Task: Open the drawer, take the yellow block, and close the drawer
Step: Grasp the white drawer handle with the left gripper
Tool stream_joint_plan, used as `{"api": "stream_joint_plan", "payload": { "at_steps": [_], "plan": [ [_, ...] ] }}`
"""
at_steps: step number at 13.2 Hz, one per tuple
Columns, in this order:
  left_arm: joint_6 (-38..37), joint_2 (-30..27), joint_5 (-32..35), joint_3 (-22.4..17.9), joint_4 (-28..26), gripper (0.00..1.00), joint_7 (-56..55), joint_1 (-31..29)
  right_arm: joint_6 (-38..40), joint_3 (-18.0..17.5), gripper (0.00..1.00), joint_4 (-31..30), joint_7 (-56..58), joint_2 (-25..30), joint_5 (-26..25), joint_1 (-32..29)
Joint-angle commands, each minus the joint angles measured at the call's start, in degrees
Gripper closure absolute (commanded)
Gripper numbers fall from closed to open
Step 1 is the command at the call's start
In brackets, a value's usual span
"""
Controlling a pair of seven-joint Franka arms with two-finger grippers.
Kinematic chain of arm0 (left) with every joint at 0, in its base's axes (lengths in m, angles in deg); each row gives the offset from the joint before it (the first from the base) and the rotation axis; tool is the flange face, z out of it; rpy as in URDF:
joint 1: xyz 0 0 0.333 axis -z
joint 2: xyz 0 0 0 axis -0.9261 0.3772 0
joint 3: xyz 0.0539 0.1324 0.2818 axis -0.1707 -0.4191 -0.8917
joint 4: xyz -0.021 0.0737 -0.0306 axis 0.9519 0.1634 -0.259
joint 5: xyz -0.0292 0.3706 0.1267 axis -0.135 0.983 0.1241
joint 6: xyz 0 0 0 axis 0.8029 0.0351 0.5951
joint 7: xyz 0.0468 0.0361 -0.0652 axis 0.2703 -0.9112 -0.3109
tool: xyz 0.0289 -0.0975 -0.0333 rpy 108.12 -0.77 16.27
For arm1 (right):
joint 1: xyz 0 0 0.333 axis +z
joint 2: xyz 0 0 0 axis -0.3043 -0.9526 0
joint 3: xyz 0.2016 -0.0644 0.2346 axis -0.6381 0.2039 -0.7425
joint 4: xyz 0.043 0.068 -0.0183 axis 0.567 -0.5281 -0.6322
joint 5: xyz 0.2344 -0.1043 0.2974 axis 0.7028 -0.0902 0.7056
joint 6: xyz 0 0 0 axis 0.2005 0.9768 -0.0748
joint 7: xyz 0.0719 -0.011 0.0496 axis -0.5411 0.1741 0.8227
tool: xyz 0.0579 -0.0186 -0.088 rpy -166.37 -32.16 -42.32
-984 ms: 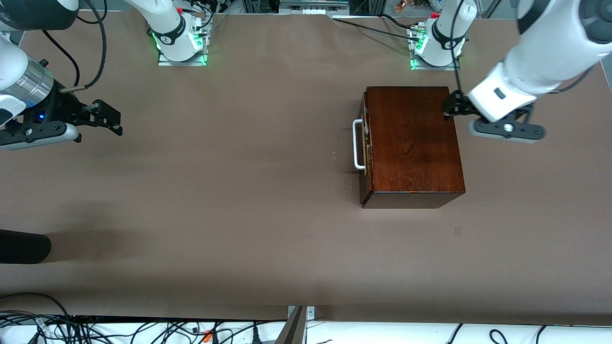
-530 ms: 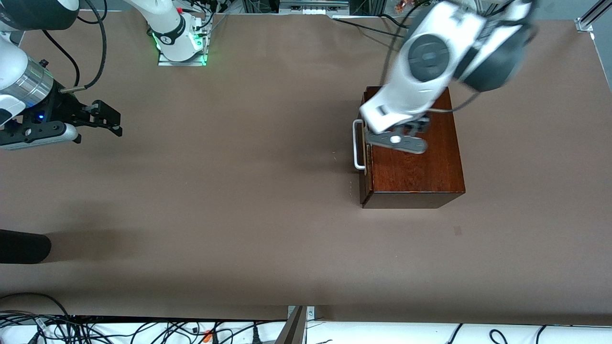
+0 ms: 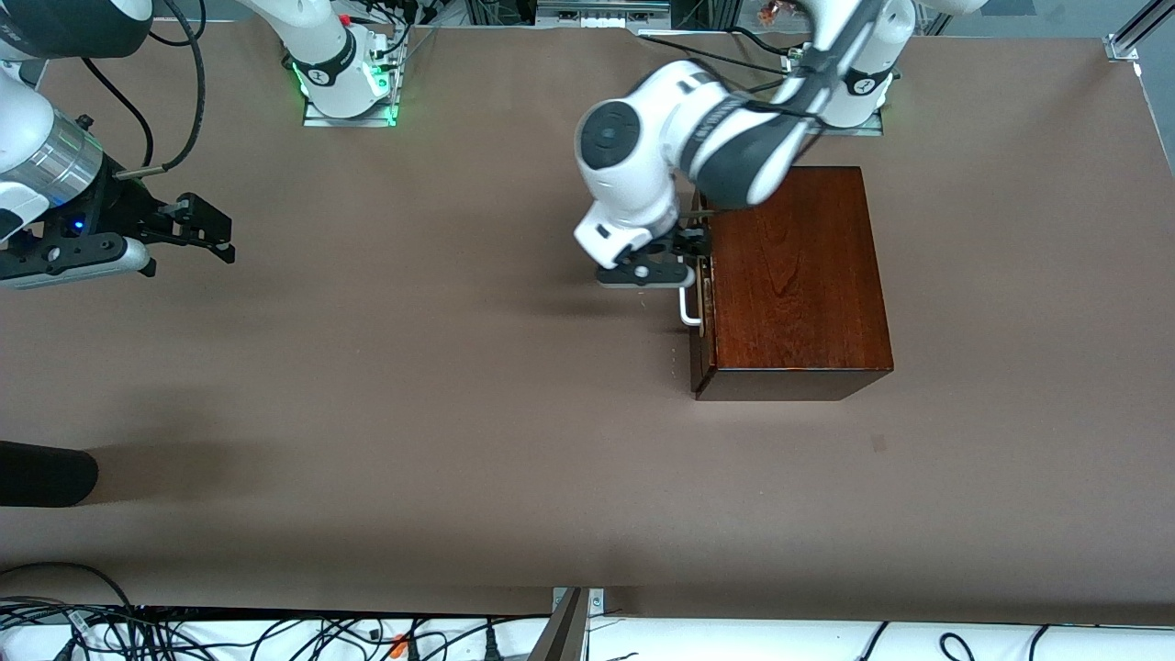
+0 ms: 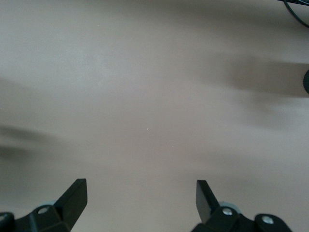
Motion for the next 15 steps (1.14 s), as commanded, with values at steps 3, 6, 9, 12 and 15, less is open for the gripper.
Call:
{"api": "stream_joint_plan", "payload": {
  "at_steps": [3, 6, 9, 12, 15],
  "plan": [
    [1.1, 3.0, 4.9, -0.5, 1.5, 0.0, -2.7, 0.7, -0.4, -0.5, 0.0, -0.9, 0.4, 1.0, 0.1, -0.6],
    [4.5, 5.5, 5.7, -0.6, 1.5, 0.0, -6.0, 1.3, -0.4, -0.5, 0.0, -0.9, 0.3, 1.0, 0.1, -0.6],
    [4.6, 7.4, 14.0, -0.5, 1.6, 0.0, -7.1, 2.4, -0.4, -0.5, 0.0, -0.9, 0.4, 1.0, 0.1, -0.6],
    [4.1, 7.3, 14.4, -0.6, 1.6, 0.0, -6.7, 2.1, -0.4, -0.5, 0.0, -0.9, 0.4, 1.0, 0.1, -0.6],
    [4.0, 7.3, 14.7, -1.0, 1.6, 0.0, -6.3, 2.0, -0.4, -0.4, 0.0, -0.9, 0.4, 1.0, 0.1, -0.6]
  ]
}}
